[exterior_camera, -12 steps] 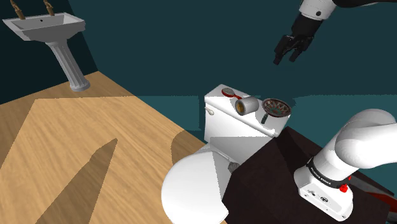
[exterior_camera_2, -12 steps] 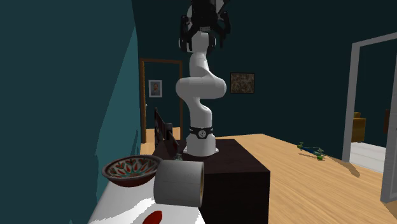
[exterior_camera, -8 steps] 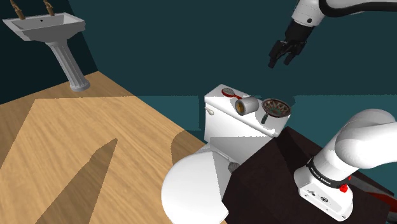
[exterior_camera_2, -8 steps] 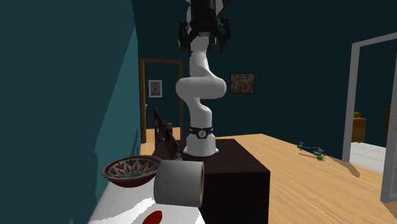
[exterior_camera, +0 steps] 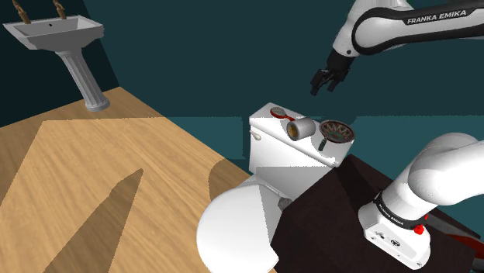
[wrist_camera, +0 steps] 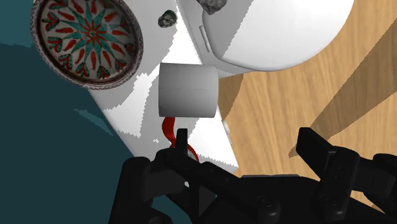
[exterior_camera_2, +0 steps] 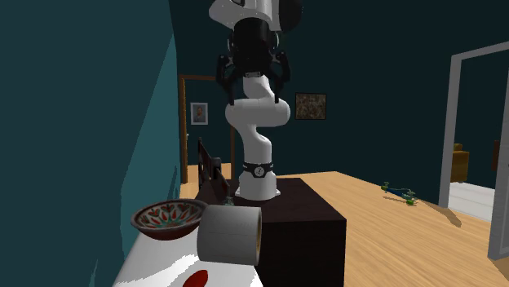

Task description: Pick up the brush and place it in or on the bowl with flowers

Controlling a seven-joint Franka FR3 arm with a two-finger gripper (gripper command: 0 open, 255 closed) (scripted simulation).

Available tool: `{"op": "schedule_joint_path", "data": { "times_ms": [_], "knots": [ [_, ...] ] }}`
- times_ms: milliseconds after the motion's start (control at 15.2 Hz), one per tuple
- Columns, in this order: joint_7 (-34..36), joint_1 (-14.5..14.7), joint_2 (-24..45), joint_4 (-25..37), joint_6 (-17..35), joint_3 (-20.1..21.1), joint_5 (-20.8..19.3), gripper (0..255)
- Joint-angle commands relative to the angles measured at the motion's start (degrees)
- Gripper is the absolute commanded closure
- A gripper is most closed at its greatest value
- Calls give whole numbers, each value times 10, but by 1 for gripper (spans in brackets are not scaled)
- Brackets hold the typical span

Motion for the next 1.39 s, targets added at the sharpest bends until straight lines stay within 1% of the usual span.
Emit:
{"op": "schedule_joint_path", "data": {
  "times_ms": [0,330,660,990,1320],
  "knots": [
    [-11,0,39,0,45,-9,-2,0],
    [-39,5,142,7,151,-29,3,0],
    [-76,13,256,37,243,-49,27,0],
    [-130,17,376,90,316,-57,78,0],
    [-188,-1,494,164,366,-42,138,0]
  ]
}}
